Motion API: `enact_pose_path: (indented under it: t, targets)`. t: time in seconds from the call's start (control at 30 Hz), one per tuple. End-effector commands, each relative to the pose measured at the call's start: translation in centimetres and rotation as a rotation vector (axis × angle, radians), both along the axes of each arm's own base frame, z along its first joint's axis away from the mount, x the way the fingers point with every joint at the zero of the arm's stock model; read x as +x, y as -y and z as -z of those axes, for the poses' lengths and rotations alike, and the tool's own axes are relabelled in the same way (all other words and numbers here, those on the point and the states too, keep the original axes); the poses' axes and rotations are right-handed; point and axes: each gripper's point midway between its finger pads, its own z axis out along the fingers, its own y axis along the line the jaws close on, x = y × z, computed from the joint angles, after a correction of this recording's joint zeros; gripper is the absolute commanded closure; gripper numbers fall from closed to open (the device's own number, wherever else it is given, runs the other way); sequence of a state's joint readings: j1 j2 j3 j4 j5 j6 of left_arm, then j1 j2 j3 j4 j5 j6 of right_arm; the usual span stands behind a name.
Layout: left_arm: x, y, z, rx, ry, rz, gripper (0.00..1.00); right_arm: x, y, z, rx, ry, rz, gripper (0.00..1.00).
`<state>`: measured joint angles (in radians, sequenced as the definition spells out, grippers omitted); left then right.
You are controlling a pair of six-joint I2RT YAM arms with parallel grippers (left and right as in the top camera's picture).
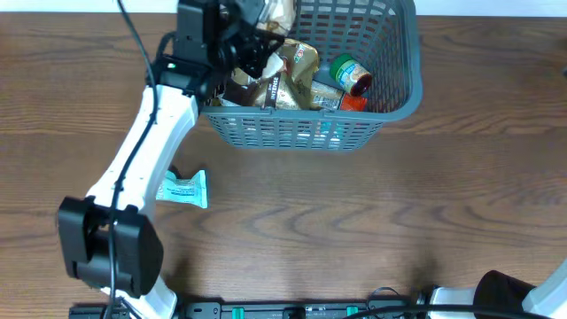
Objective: Pack container
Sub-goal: 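Lift the paper bag with the left gripper and release it in the basket, then withdraw the left gripper and move it to the mint-green pack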
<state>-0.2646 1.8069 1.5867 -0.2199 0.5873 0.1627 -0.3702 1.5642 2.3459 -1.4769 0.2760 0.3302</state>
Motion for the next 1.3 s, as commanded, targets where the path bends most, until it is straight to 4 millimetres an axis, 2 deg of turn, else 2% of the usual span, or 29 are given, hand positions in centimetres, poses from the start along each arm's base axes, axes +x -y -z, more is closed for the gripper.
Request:
enact_pose_path:
  t: [0.0,0.23,0.43,0.47,0.53,0.57,0.63,0.77,0.93,1.1,1.2,1.27]
  targets:
    - [1.0,0.2,0.1,0.013,0.022,0.004,0.94,0.0,0.3,0.2,0.01,0.002,0.017,0.01]
    - [1.2,0.3,3.3,0.034,-0.058,0.006,0.95,0.0,0.3,0.2,0.01,0.001,0.017,0.01]
    - [1.2,0.3,3.3,0.034,-0.058,0.006,0.94,0.0,0.3,0.2,0.01,0.001,0.017,0.01]
    - [1.2,0.3,3.3,0.034,-0.059,0.006,0.78,0.0,0.3,0.2,0.01,0.002,0.017,0.01]
    - [1.2,0.3,3.3,0.033,-0.059,0.006,0.16,0.0,0.3,0.2,0.01,0.001,0.017,0.01]
    - [1.2,0.3,3.2,0.032,-0.057,0.008,0.01,0.0,0.3,0.2,0.01,0.001,0.017,0.01]
    - [1.0,0.5,2.7,0.023,-0.047,0.017,0.01,0.0,0.3,0.2,0.01,0.001,0.017,0.01]
    - [0.6,0.7,-0.4,-0.037,-0.004,0.019,0.01,0.0,0.3,0.2,0.01,0.001,0.016,0.01]
    - [0.1,-0.1,-6.8,-0.119,0.12,-0.038,0.01,0.0,0.3,0.2,0.01,0.001,0.017,0.01]
    - [-0.8,-3.5,-12.7,-0.139,0.238,-0.195,0.01,0.0,0.3,0.2,0.01,0.001,0.017,0.01]
    - [-1.4,-6.8,-15.3,-0.163,0.255,-0.356,0.01,0.0,0.3,0.2,0.01,0.001,0.017,0.01]
    - [-1.9,-9.7,-16.2,-0.176,0.237,-0.485,0.01,0.0,0.3,0.2,0.01,0.001,0.017,0.01]
